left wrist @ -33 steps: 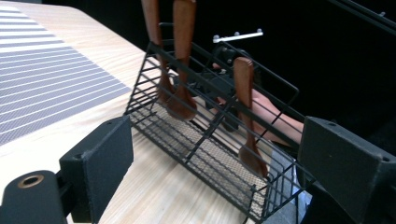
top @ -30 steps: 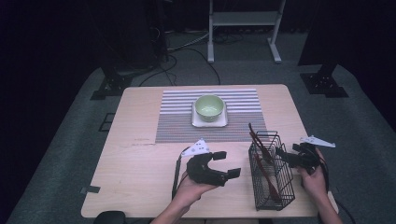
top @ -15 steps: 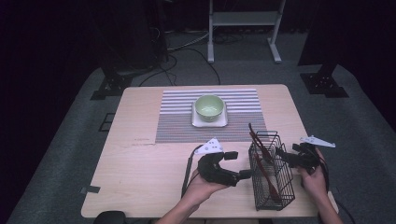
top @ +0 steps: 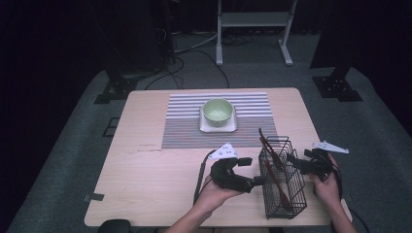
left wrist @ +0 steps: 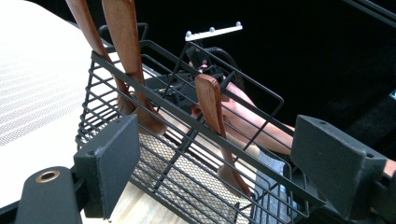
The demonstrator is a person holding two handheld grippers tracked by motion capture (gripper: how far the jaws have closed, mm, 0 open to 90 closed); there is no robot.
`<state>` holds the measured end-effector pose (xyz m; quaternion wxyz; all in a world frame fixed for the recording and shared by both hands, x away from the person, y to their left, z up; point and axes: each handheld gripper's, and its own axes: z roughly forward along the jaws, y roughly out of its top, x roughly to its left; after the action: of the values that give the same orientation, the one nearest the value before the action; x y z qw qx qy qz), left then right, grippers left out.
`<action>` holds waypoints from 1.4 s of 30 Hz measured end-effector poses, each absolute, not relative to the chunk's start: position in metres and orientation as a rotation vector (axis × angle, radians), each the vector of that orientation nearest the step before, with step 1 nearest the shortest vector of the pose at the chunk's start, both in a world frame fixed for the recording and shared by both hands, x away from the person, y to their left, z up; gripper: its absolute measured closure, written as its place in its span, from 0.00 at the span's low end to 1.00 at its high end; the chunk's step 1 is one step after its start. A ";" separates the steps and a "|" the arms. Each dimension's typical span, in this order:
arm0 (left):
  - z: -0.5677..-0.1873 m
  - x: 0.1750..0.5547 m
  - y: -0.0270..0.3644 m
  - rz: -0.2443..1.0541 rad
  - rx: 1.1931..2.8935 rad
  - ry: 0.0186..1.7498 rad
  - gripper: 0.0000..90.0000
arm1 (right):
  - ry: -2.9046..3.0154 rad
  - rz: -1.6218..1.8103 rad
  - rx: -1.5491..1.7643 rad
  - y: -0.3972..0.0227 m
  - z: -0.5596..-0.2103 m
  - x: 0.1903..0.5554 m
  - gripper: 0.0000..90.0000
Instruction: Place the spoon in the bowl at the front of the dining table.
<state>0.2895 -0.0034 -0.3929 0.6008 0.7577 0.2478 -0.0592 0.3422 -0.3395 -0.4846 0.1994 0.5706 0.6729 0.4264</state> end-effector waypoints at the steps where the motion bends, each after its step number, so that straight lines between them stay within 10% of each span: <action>1: -0.393 0.290 -0.004 -0.136 1.759 0.565 0.21 | 1.882 1.192 1.595 -0.340 -0.485 0.342 0.15; 28: -0.390 0.295 -0.024 -0.122 1.795 0.550 0.26 | 1.882 1.195 1.589 -0.339 -0.485 0.342 0.15; 42: -0.390 0.296 -0.028 -0.105 1.798 0.525 0.51 | 1.883 1.200 1.584 -0.339 -0.484 0.342 0.15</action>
<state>0.2964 -0.0282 -0.3897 0.5913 0.7730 0.2255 -0.0453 0.3418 -0.3395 -0.4844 0.2004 0.5669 0.6739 0.4293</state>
